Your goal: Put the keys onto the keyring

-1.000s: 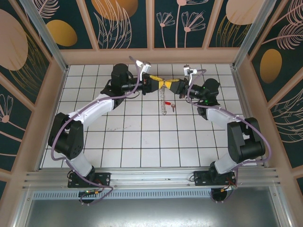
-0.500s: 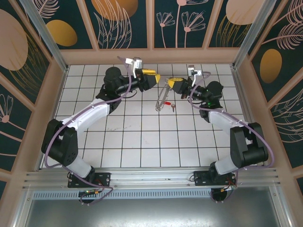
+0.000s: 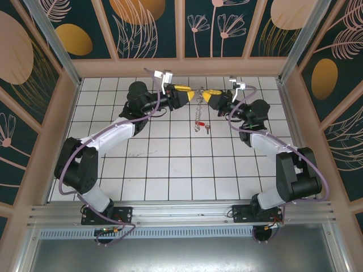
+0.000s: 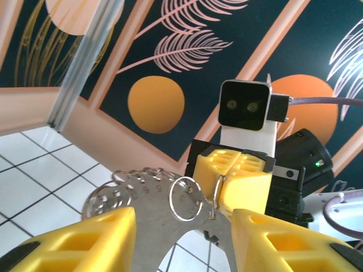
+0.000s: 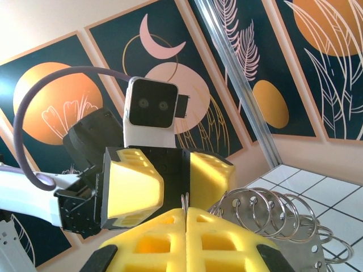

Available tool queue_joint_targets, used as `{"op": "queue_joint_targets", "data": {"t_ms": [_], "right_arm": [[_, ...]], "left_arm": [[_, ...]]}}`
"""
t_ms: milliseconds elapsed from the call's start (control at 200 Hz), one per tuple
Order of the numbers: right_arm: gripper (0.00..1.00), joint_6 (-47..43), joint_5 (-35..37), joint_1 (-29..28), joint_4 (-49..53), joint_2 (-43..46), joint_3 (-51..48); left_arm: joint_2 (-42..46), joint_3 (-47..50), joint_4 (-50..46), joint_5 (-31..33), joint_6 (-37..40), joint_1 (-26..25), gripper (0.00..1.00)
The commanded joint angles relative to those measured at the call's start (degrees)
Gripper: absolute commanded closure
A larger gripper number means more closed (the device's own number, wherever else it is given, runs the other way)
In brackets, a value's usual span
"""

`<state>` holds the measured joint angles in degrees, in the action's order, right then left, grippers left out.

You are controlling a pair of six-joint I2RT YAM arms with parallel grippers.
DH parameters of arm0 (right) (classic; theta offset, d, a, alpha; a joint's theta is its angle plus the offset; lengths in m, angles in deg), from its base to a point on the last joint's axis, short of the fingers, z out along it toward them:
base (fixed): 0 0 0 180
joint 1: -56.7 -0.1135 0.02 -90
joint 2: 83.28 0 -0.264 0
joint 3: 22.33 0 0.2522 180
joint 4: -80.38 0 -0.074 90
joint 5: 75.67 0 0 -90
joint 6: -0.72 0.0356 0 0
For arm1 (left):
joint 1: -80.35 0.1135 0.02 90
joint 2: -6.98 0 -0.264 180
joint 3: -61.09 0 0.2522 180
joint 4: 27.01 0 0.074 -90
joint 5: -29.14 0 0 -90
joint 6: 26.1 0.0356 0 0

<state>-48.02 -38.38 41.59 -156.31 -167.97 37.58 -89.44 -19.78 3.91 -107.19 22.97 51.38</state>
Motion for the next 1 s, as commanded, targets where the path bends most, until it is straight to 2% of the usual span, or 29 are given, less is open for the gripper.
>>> {"op": "queue_joint_targets", "data": {"t_ms": [0, 305, 936, 996], "right_arm": [[1.0, 0.99, 0.47, -0.98, -5.18, 0.44, 2.36], [1.0, 2.22, 0.59, -2.22, -6.45, -1.43, 3.41], [1.0, 2.4, 0.48, -3.3, -6.19, -3.68, 4.47], [1.0, 2.14, 0.5, -3.34, -5.79, -3.73, 4.47]], "left_arm": [[-1.04, 0.49, 8.44, -3.03, -4.81, 0.14, 0.53], [-2.79, 1.53, 14.14, -3.95, -9.26, 0.15, 0.55], [-4.76, 1.09, 16.93, -3.71, -11.71, 0.14, 0.57], [-3.96, 1.49, 15.34, -2.25, -10.53, 0.21, 0.53]]}}
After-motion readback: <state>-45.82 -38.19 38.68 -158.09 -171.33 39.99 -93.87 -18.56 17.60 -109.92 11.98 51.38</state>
